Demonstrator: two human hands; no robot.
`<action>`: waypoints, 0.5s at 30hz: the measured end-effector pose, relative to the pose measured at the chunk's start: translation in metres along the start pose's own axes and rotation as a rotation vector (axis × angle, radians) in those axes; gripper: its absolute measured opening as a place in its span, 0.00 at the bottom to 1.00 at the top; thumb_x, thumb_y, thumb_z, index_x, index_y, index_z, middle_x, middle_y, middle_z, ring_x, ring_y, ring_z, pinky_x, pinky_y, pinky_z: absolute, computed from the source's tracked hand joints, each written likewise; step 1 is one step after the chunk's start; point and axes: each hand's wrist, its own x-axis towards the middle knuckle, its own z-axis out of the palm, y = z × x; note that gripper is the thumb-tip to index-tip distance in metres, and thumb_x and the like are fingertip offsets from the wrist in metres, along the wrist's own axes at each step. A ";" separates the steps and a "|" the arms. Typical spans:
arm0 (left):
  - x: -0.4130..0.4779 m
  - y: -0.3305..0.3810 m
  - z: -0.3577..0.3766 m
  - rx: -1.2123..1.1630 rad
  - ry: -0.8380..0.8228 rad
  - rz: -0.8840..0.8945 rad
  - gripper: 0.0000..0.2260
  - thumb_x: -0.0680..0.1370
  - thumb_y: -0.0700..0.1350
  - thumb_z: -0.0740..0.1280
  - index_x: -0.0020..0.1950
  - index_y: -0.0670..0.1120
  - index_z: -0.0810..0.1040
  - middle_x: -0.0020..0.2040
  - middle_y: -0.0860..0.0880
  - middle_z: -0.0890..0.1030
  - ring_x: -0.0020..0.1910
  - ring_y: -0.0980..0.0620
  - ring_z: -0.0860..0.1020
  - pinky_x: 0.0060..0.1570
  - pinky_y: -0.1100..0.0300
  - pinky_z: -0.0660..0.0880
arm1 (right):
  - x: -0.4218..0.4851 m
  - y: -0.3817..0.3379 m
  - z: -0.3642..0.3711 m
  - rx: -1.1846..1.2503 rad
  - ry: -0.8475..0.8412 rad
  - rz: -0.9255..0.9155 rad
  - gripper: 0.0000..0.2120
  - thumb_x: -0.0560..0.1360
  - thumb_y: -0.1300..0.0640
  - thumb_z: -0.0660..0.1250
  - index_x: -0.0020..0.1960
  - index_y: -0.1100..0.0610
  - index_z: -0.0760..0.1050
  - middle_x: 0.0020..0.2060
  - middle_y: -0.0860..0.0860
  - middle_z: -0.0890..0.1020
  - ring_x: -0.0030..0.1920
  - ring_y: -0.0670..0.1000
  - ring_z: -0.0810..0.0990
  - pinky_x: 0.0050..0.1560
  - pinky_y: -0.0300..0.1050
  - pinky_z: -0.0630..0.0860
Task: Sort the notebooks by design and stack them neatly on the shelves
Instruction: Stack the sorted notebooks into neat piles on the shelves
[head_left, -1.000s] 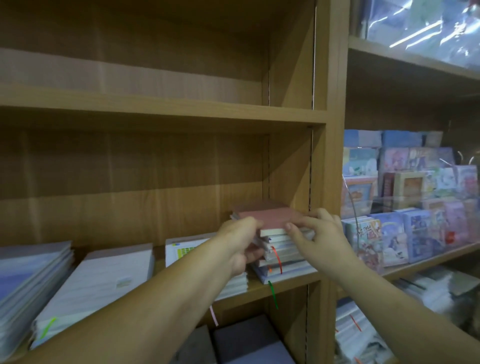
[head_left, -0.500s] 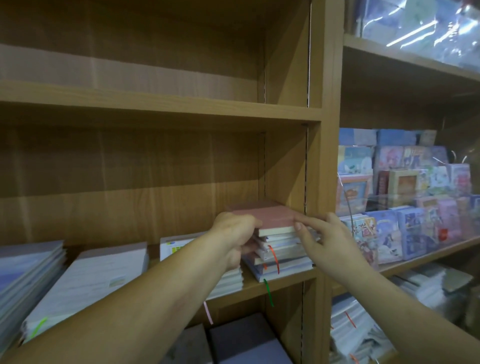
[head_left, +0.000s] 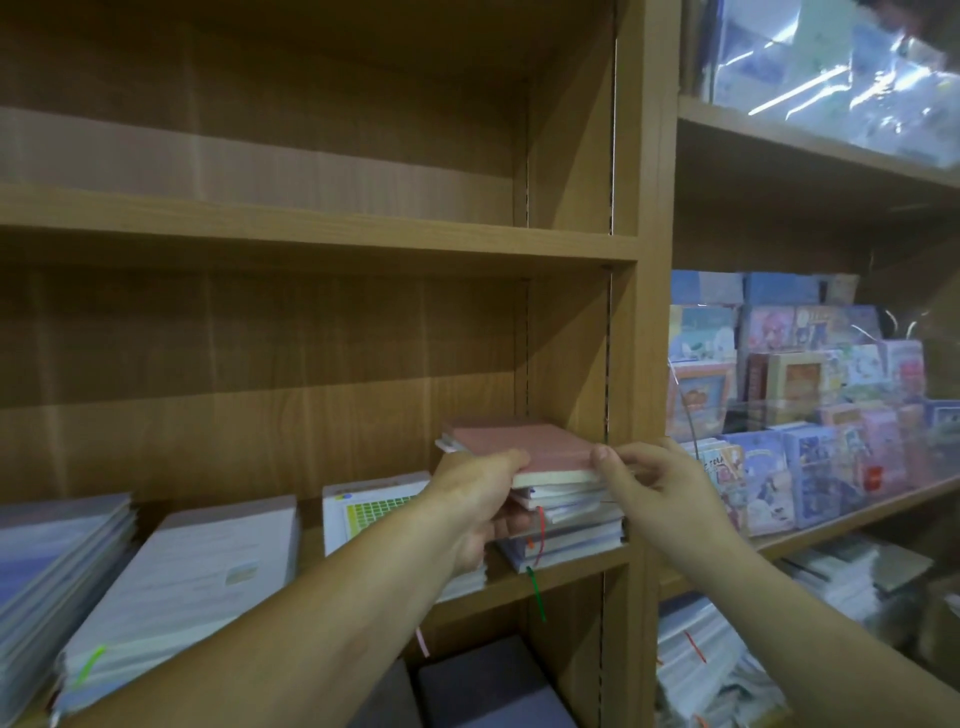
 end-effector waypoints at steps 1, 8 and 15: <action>-0.004 0.001 0.000 -0.020 -0.009 0.006 0.12 0.79 0.42 0.72 0.59 0.39 0.78 0.44 0.39 0.85 0.39 0.44 0.85 0.33 0.55 0.81 | -0.001 -0.002 -0.002 0.037 -0.002 0.026 0.12 0.77 0.37 0.66 0.46 0.42 0.84 0.48 0.47 0.81 0.50 0.43 0.79 0.51 0.46 0.77; -0.043 0.020 -0.021 -0.170 -0.045 0.105 0.14 0.77 0.36 0.71 0.62 0.35 0.76 0.51 0.34 0.85 0.45 0.39 0.86 0.42 0.43 0.84 | -0.009 -0.047 -0.031 0.183 -0.171 0.160 0.10 0.78 0.46 0.70 0.57 0.48 0.80 0.49 0.46 0.84 0.50 0.46 0.82 0.44 0.39 0.77; -0.087 0.027 -0.089 0.140 -0.027 0.380 0.07 0.79 0.37 0.70 0.56 0.41 0.76 0.51 0.41 0.85 0.48 0.45 0.84 0.47 0.52 0.81 | -0.012 -0.100 -0.002 0.494 -0.462 0.262 0.14 0.78 0.61 0.70 0.62 0.52 0.77 0.55 0.49 0.86 0.56 0.53 0.84 0.58 0.53 0.81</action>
